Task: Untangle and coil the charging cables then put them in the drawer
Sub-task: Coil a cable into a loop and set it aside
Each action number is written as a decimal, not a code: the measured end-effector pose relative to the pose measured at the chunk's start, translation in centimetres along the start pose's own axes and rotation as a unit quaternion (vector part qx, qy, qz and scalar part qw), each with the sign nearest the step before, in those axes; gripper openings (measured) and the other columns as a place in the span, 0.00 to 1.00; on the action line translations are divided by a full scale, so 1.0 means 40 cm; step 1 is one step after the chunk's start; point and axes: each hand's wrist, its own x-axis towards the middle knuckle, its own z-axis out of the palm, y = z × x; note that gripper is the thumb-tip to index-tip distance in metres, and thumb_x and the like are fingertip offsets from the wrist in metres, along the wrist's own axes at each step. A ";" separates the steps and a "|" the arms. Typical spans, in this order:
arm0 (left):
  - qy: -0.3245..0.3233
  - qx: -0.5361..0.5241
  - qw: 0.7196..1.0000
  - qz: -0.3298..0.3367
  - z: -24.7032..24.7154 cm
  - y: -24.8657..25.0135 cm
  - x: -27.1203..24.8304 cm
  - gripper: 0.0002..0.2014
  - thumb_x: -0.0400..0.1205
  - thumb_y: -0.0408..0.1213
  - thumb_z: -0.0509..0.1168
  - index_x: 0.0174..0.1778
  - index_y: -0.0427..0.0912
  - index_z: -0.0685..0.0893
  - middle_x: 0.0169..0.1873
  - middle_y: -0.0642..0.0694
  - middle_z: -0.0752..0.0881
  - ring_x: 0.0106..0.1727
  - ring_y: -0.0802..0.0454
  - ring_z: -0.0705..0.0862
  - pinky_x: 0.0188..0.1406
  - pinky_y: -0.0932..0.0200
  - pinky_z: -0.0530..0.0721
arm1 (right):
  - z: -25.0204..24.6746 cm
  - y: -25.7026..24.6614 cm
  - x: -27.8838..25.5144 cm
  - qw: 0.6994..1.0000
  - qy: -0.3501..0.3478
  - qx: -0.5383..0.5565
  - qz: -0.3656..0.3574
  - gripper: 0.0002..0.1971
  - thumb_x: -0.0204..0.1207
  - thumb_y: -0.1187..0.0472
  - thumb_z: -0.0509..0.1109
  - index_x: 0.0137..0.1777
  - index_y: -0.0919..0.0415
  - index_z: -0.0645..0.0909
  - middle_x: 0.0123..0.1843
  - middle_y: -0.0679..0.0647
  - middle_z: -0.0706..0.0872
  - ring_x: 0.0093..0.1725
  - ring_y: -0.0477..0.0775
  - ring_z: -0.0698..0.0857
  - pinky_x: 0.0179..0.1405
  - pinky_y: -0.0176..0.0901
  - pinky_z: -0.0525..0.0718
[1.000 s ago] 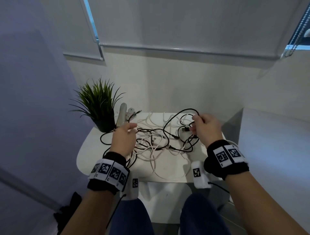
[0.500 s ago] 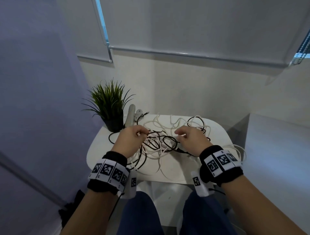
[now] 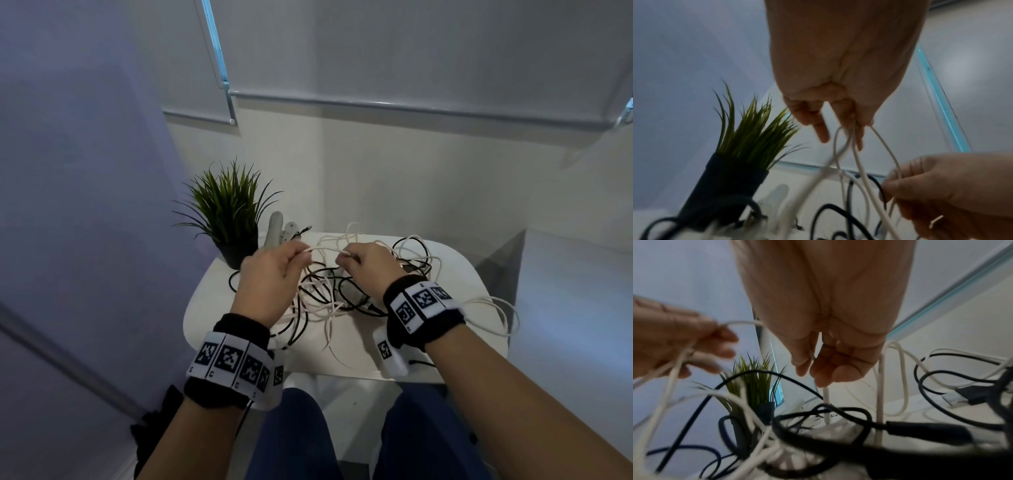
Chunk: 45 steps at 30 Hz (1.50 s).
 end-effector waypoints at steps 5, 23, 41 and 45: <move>-0.029 -0.003 0.995 -0.100 -0.032 -0.045 0.010 0.05 0.80 0.43 0.67 0.43 0.49 0.86 0.32 0.52 0.84 0.37 0.51 0.81 0.42 0.57 0.81 | -0.040 -0.018 0.014 0.988 0.054 0.143 -0.025 0.05 0.79 0.60 0.69 0.46 0.57 0.86 0.31 0.49 0.84 0.28 0.42 0.78 0.34 0.33 0.76; -0.198 -0.100 0.968 -0.117 -0.003 -0.069 -0.022 0.10 0.75 0.50 0.70 0.51 0.65 0.82 0.56 0.59 0.82 0.64 0.59 0.77 0.71 0.52 0.73 | -0.095 0.056 -0.018 0.963 0.119 0.232 0.060 0.09 0.80 0.62 0.66 0.37 0.57 0.81 0.31 0.52 0.85 0.27 0.51 0.80 0.29 0.44 0.79; -0.133 -0.241 0.958 -0.076 0.113 0.038 0.006 0.08 0.81 0.31 0.65 0.39 0.46 0.84 0.32 0.49 0.87 0.34 0.61 0.85 0.40 0.66 0.80 | -0.137 0.089 -0.057 0.951 0.106 0.279 0.081 0.09 0.81 0.62 0.65 0.40 0.58 0.82 0.20 0.48 0.78 0.19 0.47 0.75 0.17 0.33 0.71; -0.091 -0.259 0.960 -0.062 0.109 0.061 0.039 0.09 0.84 0.31 0.61 0.39 0.48 0.78 0.36 0.46 0.88 0.37 0.58 0.88 0.41 0.61 0.84 | -0.098 0.107 -0.083 0.970 0.000 0.226 0.093 0.09 0.81 0.61 0.65 0.41 0.66 0.79 0.24 0.53 0.76 0.19 0.49 0.73 0.21 0.37 0.70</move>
